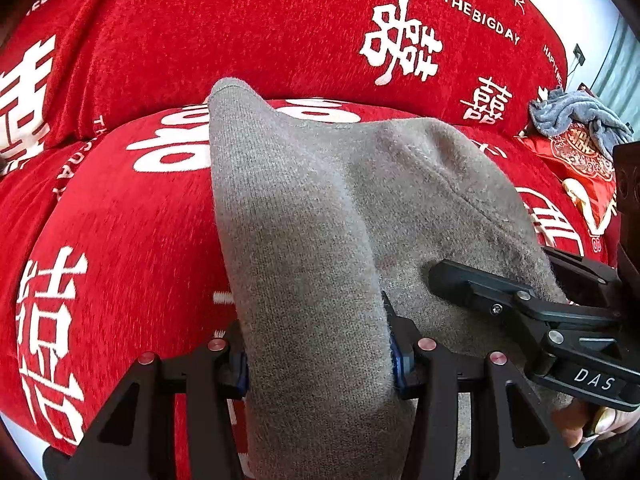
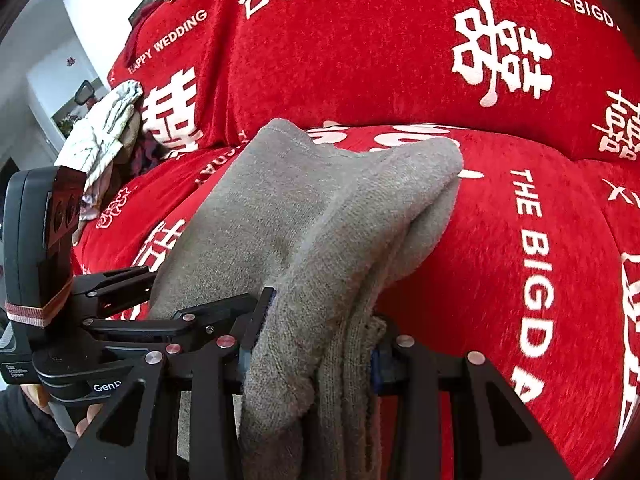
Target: Fold small clothes
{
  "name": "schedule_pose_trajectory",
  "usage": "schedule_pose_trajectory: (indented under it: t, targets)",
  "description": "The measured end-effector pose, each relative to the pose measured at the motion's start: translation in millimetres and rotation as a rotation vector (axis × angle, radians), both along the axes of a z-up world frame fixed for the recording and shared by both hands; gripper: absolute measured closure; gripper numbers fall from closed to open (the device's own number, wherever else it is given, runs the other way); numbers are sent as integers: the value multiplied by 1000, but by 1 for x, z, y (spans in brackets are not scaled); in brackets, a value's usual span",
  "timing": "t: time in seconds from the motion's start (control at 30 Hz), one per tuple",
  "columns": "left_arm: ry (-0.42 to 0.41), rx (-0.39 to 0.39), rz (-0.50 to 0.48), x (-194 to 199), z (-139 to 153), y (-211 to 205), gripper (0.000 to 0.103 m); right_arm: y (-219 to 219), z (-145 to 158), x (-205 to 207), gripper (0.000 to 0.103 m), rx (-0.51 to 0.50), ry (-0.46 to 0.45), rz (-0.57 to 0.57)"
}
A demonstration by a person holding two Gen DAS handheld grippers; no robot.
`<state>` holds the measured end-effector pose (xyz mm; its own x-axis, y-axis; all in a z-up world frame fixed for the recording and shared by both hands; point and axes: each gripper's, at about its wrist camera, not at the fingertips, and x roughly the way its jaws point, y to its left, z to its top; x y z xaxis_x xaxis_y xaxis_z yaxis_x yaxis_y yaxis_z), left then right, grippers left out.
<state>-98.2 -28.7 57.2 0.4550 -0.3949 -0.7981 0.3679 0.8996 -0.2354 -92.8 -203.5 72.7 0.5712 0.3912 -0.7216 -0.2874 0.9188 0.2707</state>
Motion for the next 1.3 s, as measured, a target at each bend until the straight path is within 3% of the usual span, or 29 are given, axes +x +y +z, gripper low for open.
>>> schedule_pose_trajectory:
  t: [0.17, 0.23, 0.3, 0.33, 0.47, 0.57, 0.67, 0.73, 0.83, 0.97, 1.1, 1.23, 1.3]
  targets:
    - [16, -9, 8, -9, -16, 9, 51, 2, -16, -5, 61, -5, 27, 8]
    - [15, -14, 20, -14, -20, 16, 43, -2, -21, -6, 58, -8, 43, 2]
    - [3, 8, 46, -18, -19, 24, 21, -11, -26, -5, 51, 3, 74, -20]
    - [-21, 21, 67, -21, -16, 29, 19, -17, -26, -5, 49, 7, 85, -39]
    - [-75, -14, 87, -25, 7, 50, 19, -43, -5, -17, 49, 10, 6, -97]
    - [-76, -6, 86, -5, 18, 48, 19, -42, 16, -16, 49, 58, -42, -29]
    - [-34, 80, 91, 34, 7, 30, 19, -27, 14, 7, 46, 100, 2, 82]
    - [8, 170, 120, 59, -7, 22, 19, -20, -8, 34, 46, 60, 90, 77]
    - [79, 165, 114, 78, -23, 20, 19, -23, -30, 51, 48, 21, 122, 32]
    - [15, 191, 115, 58, -10, 20, 19, -23, -13, 37, 48, 3, 79, 2]
    - [-54, 205, 87, 21, 5, 23, 19, -4, 8, -15, 48, -24, -14, 110]
    - [-67, 181, 79, -15, 8, 31, 19, 3, 6, -53, 47, 10, -15, 147]
    - [-82, 188, 78, -26, 7, 34, 19, 1, -5, -62, 46, -21, -13, 135]
